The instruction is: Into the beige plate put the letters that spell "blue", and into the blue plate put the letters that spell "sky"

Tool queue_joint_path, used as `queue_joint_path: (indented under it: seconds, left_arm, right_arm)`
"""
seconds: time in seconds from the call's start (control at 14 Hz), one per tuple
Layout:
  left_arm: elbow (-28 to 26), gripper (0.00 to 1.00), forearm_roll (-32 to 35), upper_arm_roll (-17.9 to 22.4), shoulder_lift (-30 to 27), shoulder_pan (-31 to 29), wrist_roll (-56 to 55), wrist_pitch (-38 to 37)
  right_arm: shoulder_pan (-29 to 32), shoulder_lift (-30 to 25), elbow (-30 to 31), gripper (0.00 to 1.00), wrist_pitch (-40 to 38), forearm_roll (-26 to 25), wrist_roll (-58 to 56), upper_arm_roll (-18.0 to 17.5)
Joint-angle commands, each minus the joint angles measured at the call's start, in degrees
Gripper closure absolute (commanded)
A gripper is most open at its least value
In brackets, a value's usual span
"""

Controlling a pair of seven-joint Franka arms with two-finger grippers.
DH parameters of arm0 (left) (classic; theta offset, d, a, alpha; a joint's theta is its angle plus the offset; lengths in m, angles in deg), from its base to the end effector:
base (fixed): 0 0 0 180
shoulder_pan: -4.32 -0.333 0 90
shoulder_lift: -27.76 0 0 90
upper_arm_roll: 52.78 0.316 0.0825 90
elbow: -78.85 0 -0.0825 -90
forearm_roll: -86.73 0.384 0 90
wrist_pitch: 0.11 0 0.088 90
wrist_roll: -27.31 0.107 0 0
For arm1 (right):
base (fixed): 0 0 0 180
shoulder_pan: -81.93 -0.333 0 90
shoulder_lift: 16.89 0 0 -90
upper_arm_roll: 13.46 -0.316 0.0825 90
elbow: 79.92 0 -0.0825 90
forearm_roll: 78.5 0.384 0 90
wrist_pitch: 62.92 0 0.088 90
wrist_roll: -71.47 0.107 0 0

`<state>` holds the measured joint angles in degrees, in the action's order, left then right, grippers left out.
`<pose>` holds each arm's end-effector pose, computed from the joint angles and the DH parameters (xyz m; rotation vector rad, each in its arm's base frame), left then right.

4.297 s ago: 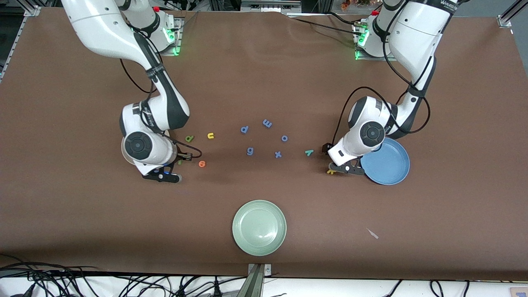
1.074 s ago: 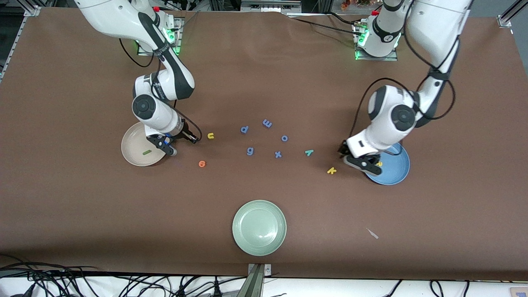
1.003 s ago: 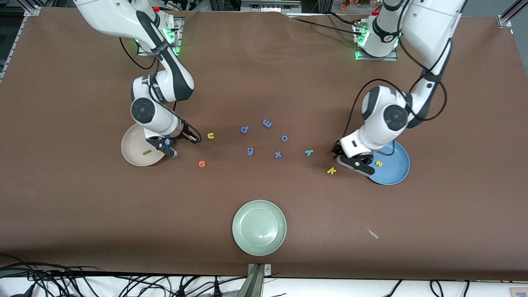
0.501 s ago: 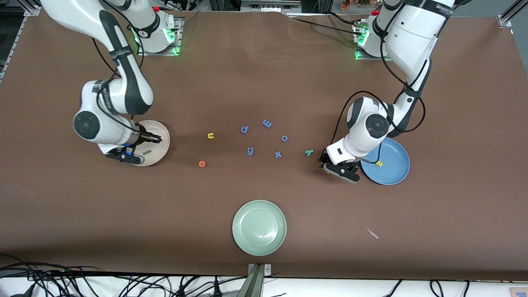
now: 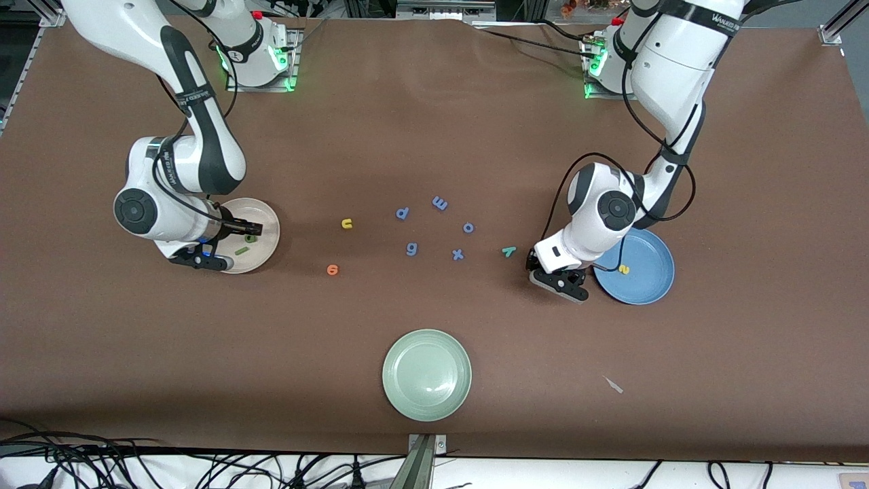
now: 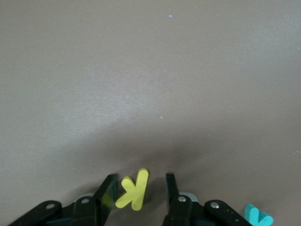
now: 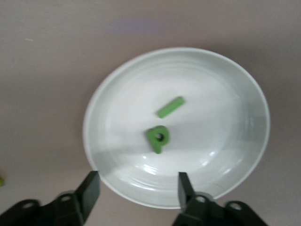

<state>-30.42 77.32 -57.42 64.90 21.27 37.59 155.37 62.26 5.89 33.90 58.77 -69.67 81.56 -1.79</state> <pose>0.5994 -0.2282 0.1697 2.9347 -0.5823 0.2156 0.5737 0.0900 0.2484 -3.1096 0.1999 0.3941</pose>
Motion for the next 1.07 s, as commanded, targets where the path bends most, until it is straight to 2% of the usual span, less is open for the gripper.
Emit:
queue_joint_path:
  seconds: [0.0, 0.14, 0.21, 0.43, 0.64, 0.72, 0.93, 1.0]
  left_arm:
    - [1.1, 0.72, -1.0, 0.6, 1.7, 1.0, 1.1, 0.3]
    - [1.1, 0.94, -0.9, 0.7, 1.3, 0.9, 1.1, 0.3]
    - [0.9, 1.0, -0.8, 0.7, 0.2, 0.8, 1.2, 0.0]
    - [-2.4, 1.0, -0.5, 0.9, -6.8, -2.1, 1.3, -5.2]
    - [-3.6, 1.0, -0.4, 0.9, -15.0, -7.4, 5.6, -18.3]
    - [-4.4, 0.94, -0.5, 0.9, -16.0, -10.0, 10.1, -20.5]
    - [-8.6, 0.85, -0.6, 0.9, -17.1, -16.2, 20.6, -20.4]
    - [-9.6, 0.76, -0.5, 1.2, -17.0, -16.7, 21.2, -20.2]
  right_arm:
    - [-2.6, 0.9, -2.5, 0.0, 0.0, 0.4, 3.6, -1.7]
    - [-6.0, 1.8, -2.5, 0.0, 1.8, 0.4, 8.4, -2.5]
    - [-8.1, 2.6, -2.5, 0.0, 2.5, 0.4, 9.3, -2.6]
    - [-11.6, 2.7, -0.3, 0.0, 4.5, 0.6, 9.6, -3.1]
    - [-11.6, 3.1, 2.7, 0.0, 11.9, 1.0, 10.2, -6.9]
    - [-11.6, 3.2, 3.8, 0.0, 14.2, 1.0, 11.0, -7.8]
    - [-11.7, 5.0, 4.5, 0.0, 18.6, 1.0, 11.2, -9.3]
    - [-11.7, 5.8, 4.5, 0.0, 19.7, 0.9, 11.2, -9.4]
